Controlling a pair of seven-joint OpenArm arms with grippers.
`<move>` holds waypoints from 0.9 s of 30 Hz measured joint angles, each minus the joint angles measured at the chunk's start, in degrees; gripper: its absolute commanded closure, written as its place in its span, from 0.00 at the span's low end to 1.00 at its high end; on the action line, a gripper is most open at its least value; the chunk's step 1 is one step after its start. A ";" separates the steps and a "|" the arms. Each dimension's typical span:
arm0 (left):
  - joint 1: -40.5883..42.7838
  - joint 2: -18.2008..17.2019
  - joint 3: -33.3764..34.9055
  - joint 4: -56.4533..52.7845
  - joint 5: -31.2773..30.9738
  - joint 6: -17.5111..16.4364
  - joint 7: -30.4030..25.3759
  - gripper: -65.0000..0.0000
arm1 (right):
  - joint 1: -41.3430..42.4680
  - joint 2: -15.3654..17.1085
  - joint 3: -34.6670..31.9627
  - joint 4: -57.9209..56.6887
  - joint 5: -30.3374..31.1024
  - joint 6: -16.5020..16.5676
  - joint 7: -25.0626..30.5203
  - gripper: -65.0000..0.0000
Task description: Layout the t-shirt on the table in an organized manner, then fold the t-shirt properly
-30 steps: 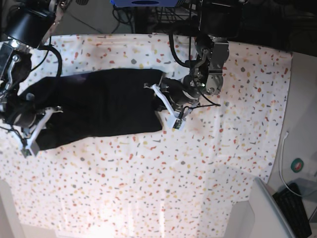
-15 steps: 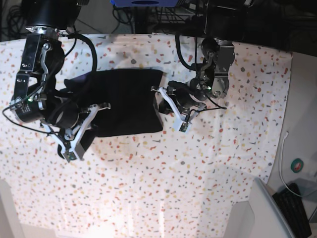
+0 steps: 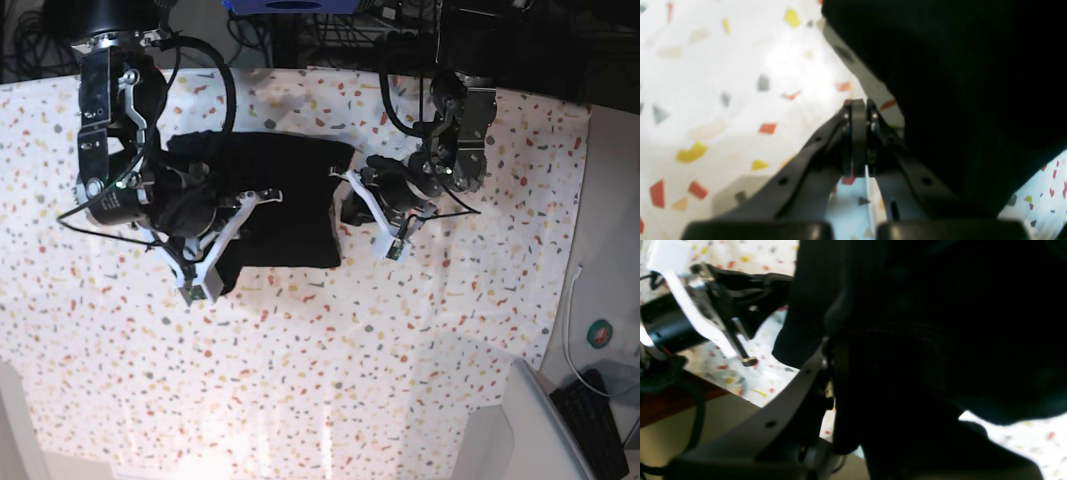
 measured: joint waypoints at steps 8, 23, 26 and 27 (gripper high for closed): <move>-0.04 1.01 0.59 0.11 0.24 0.22 0.04 1.00 | -0.24 -0.46 -2.84 -4.33 0.04 -5.11 0.94 1.00; 6.60 1.79 5.38 7.65 1.38 1.07 1.27 1.00 | 8.48 -1.92 -2.56 -14.36 -0.20 -5.31 4.42 1.00; 7.48 2.16 5.62 8.52 1.33 0.46 1.97 1.00 | 7.93 -0.24 -3.06 -15.02 -0.22 -5.29 3.87 1.00; 7.34 2.51 5.03 8.63 1.36 0.66 1.92 1.00 | 7.78 0.00 -3.04 -15.02 -0.46 -5.31 3.76 1.00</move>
